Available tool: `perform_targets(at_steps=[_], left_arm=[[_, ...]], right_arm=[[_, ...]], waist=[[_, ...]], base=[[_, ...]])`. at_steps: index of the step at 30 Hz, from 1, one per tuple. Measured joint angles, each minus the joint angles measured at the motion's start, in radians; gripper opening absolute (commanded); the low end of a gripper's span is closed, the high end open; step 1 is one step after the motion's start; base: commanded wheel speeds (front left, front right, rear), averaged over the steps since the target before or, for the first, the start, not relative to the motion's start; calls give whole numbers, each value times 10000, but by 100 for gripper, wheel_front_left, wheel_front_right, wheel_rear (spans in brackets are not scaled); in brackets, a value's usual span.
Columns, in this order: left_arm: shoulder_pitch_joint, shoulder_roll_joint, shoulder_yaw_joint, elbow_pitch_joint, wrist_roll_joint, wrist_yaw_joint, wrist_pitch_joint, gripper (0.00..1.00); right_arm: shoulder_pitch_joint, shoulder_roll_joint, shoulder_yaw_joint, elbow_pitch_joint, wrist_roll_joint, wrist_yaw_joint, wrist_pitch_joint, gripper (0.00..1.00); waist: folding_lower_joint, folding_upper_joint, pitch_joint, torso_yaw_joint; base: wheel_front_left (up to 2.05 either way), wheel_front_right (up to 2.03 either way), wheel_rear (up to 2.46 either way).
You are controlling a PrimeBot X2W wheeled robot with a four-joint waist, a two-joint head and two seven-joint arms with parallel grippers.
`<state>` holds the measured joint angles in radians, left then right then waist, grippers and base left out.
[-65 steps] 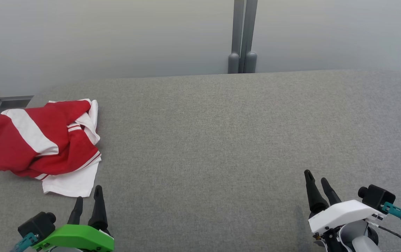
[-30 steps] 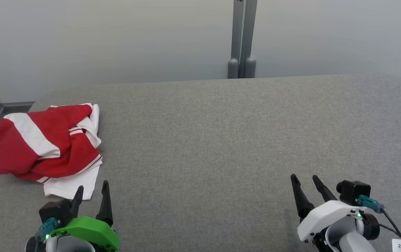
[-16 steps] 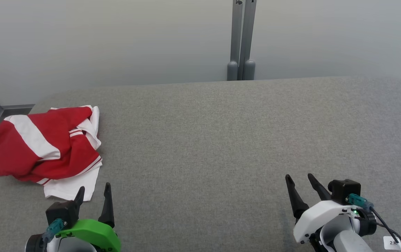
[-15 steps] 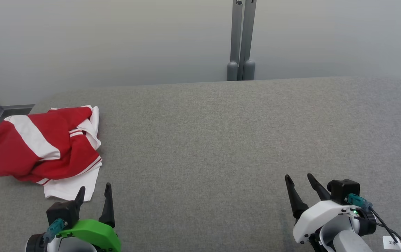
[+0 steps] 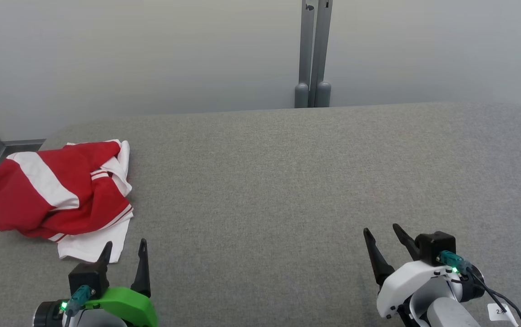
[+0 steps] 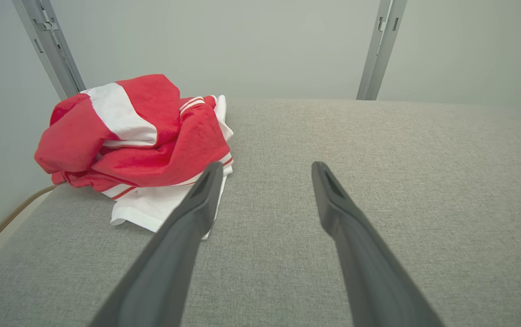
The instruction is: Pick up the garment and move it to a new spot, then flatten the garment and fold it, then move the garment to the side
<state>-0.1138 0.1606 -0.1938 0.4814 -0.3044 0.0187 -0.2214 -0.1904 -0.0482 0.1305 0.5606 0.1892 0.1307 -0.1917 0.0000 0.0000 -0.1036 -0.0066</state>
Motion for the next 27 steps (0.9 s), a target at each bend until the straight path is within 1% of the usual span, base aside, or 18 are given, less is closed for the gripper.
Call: perform_targets(at_steps=[11, 16, 22, 27], left_arm=[[-2, 65, -13, 36, -115, 35, -15, 100], [0, 71, 10, 25, -209, 71, -50, 100], [109, 92, 148, -100, -453, 171, -52, 100], [273, 305, 144, -284, -453, 198, 109, 100]], right_arm=[[-9, 0, 44, 61, 105, 0, -35, 100], [-9, -2, -4, 84, 117, 0, -54, 100], [12, -10, 163, 63, 497, 0, -98, 100], [47, -6, 410, 58, 769, 0, -188, 100]], waist=[[0, 0, 20, 2], [0, 0, 23, 124], [0, 0, 13, 631], [0, 0, -11, 1204]], base=[[0, 0, 0], [0, 0, 0], [0, 0, 0], [0, 0, 0]])
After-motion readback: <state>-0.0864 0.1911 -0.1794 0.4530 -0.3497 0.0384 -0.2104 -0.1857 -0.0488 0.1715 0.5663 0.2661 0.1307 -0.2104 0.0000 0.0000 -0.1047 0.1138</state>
